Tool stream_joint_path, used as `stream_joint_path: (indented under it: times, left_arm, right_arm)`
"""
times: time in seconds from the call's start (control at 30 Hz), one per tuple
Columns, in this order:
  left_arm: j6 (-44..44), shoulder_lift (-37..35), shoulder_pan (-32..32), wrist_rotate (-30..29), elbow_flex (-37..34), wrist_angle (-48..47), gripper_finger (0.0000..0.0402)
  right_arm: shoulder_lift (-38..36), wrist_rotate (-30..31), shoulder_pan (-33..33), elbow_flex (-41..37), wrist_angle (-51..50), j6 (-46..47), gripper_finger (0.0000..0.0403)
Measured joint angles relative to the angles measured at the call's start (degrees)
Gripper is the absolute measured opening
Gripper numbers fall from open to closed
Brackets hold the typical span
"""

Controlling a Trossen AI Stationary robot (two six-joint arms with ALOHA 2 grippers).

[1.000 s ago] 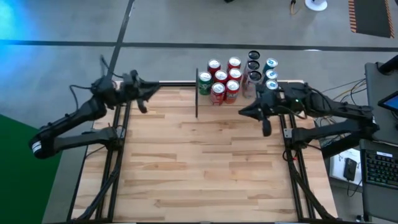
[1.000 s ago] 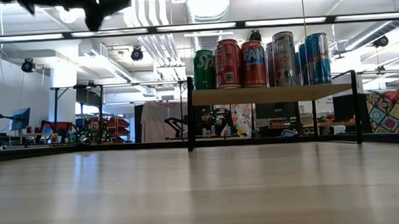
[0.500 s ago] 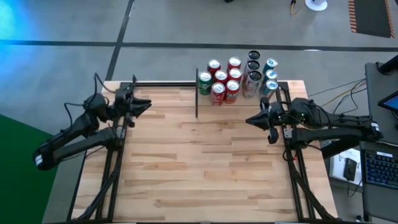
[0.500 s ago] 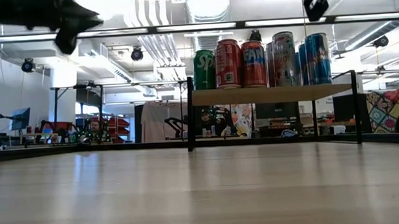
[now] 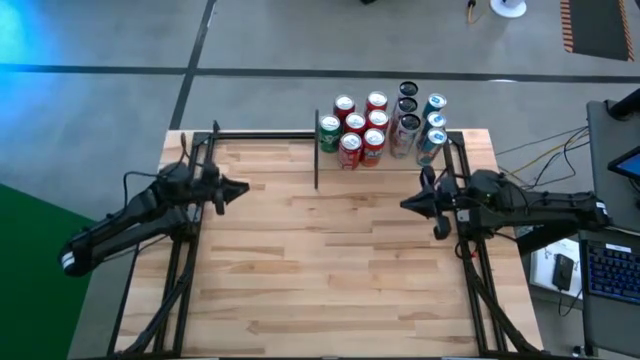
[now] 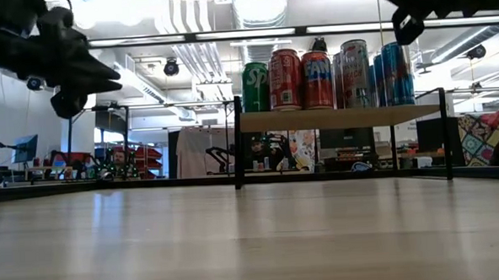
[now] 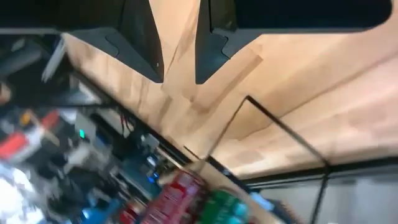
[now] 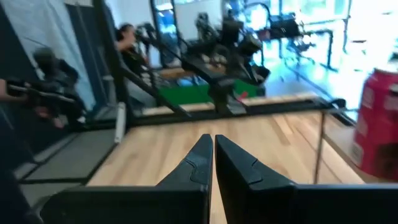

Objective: Place canned beverage on shelf
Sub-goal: Return to Home Position

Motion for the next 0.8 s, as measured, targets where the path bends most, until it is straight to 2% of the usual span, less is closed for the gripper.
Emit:
stream_joint_path:
  times: [0.1,0.23,0.37,0.5,0.67,0.8]
  left_arm:
    - [6.0,-3.1,-1.6,0.2,-0.4,-1.3,0.0077]
    - [8.1,-9.0,-4.0,0.2,-2.3,-1.9,0.0077]
    - [8.1,-14.1,-5.6,-1.1,-3.2,-1.6,0.0076]
    - [10.3,-12.5,-5.7,-3.5,-2.7,1.6,0.0076]
    - [12.5,-7.8,-5.9,1.9,-2.6,5.3,0.0076]
    - [13.0,-5.4,-5.8,-0.8,-2.7,15.9,0.0076]
  right_arm:
    - [-1.6,0.8,0.4,-2.2,1.3,1.1,0.0009]
    - [-3.0,9.6,0.4,-5.2,0.0,8.5,0.0009]
    - [-3.0,9.5,1.3,-6.7,0.6,9.6,0.0009]
    - [-3.3,9.1,3.0,-6.0,-1.4,9.1,0.0009]
    - [-4.3,7.6,3.8,-2.9,-6.3,0.7,0.0009]
    - [-6.8,8.1,3.7,-3.3,-7.4,-4.2,0.0009]
